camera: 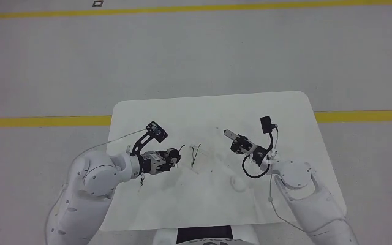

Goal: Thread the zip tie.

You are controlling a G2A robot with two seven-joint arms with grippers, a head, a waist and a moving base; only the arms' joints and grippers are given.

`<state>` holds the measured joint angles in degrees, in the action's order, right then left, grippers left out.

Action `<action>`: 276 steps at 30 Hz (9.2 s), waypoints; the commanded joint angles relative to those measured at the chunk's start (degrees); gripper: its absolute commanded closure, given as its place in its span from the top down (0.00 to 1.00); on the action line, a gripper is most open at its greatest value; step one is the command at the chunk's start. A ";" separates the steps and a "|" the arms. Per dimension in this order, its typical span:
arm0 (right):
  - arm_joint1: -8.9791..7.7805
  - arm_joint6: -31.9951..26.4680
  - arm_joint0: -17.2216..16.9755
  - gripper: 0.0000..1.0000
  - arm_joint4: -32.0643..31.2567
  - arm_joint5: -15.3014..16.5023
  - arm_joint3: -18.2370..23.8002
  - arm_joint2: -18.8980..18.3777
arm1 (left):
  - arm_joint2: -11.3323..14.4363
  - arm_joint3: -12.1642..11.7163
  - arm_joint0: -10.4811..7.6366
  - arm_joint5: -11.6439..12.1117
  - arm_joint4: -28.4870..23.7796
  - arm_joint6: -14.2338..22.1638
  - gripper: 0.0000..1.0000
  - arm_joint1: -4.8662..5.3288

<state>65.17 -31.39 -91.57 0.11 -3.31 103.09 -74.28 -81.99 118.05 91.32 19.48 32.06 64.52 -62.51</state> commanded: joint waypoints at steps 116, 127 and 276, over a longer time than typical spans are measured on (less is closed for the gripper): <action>1.82 -25.78 32.48 0.20 29.10 -12.88 -23.63 22.80 | 4.70 1.74 -0.54 0.00 4.47 -3.59 0.00 3.61; 1.93 -27.70 32.78 0.22 27.08 -10.18 -22.85 23.88 | 4.70 1.74 -0.54 0.00 4.47 -3.59 0.00 3.61; 6.02 -19.01 27.11 0.00 32.33 17.96 -17.90 24.04 | 13.42 -38.61 -14.38 -1.41 -90.06 12.49 0.49 0.81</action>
<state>71.23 -50.24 -64.48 32.90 15.02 85.15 -50.18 -68.48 79.45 76.95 18.07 -58.04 76.95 -61.71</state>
